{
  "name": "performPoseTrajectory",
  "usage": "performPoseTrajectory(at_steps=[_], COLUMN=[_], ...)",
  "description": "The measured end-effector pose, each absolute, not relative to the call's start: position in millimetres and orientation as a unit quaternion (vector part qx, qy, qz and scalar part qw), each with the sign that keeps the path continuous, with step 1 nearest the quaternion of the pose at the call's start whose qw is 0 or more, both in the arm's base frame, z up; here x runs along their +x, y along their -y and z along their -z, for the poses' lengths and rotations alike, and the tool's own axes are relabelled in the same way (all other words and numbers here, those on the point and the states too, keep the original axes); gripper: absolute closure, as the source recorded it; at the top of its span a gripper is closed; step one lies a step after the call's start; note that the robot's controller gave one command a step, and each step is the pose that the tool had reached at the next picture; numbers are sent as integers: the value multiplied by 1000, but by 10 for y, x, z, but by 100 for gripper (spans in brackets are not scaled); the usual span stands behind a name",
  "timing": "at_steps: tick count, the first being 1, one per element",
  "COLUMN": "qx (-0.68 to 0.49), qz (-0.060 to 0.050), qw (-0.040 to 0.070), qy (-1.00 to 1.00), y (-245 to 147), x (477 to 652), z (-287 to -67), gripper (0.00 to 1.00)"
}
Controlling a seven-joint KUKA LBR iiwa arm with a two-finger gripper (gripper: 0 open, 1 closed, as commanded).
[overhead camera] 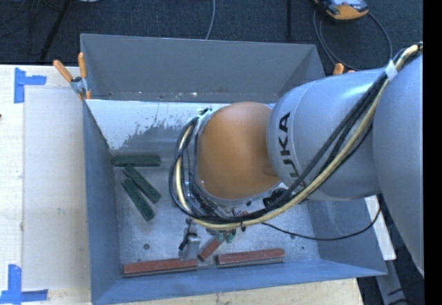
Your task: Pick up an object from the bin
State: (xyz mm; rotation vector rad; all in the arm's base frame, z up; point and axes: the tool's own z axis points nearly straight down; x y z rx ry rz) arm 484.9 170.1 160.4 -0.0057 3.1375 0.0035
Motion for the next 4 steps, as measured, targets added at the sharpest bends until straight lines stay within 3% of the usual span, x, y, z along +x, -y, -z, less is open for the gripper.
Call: performPoseTrajectory(at_steps=[1, 2, 4], qx=[73, 119, 139], qz=[0, 1, 1], qw=[0, -2, -2], qy=[-997, -993, -990], y=[-1373, -1388, -1242], x=[4815, 4847, 4779], z=[-1060, -814, -790], gripper=[0, 0, 0])
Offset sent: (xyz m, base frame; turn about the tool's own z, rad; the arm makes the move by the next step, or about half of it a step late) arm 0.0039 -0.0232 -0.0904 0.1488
